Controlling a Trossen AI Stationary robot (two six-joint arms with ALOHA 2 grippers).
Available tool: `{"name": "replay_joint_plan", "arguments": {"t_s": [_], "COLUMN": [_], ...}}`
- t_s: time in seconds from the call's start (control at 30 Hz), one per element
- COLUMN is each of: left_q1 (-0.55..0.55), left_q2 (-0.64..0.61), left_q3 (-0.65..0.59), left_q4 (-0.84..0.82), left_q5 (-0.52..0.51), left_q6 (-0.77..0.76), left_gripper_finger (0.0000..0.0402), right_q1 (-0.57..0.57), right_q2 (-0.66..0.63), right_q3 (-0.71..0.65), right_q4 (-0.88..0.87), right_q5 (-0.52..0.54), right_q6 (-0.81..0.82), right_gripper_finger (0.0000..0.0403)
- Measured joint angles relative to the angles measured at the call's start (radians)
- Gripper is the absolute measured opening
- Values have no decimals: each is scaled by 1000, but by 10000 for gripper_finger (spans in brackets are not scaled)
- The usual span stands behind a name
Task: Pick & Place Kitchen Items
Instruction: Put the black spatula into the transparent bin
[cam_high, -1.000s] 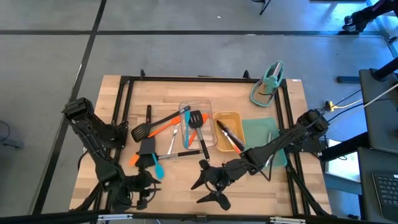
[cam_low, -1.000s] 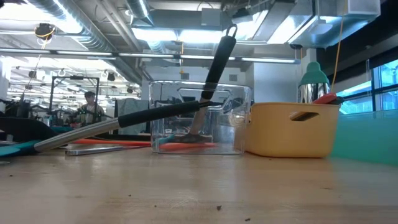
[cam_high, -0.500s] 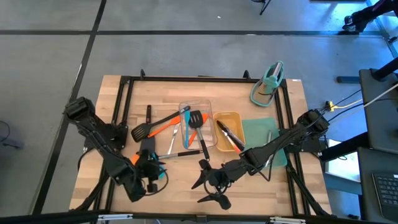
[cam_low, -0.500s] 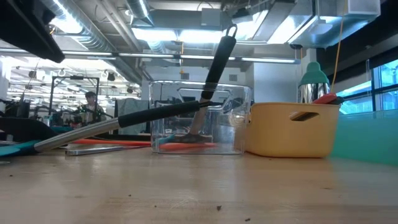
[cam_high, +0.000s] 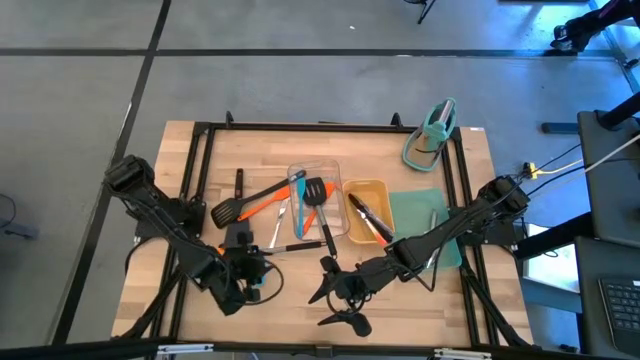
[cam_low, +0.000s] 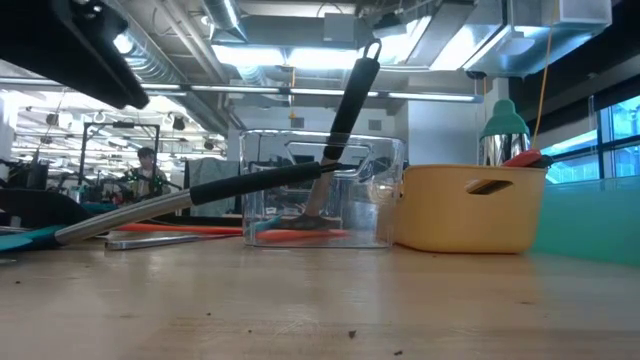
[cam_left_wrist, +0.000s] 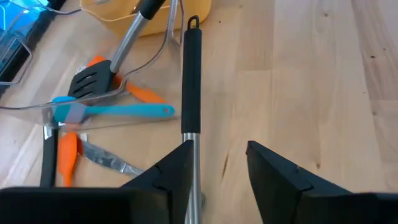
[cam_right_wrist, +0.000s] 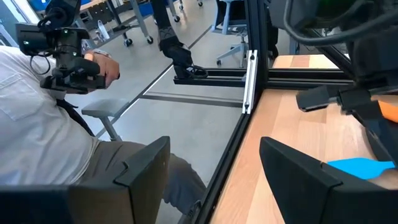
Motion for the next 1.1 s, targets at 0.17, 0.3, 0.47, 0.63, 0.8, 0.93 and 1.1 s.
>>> {"name": "replay_joint_plan", "arguments": {"t_s": [0.17,0.3,0.47,0.63,0.8,0.93,1.1], "left_q1": [64,114,146,177,183,182,179], "left_q2": [28,75,152,236,300,319,321], "left_q3": [0,0,0,0,0,2,2], "left_q4": [33,38,44,48,71,80,82], "left_q5": [42,79,78,106,81,69,76], "left_q6": [61,62,69,69,69,44,35], "left_gripper_finger": [198,228,239,237,230,209,130], "right_q1": [-1,0,0,0,0,0,-1], "right_q2": [0,0,0,0,0,0,0], "right_q3": [0,0,0,0,0,0,0], "right_q4": [-8,-28,-36,-37,-37,-37,-37], "right_q5": [0,0,0,0,0,0,0], "right_q6": [-1,-1,0,0,3,3,2], "right_gripper_finger": [252,252,252,252,252,252,252]}}
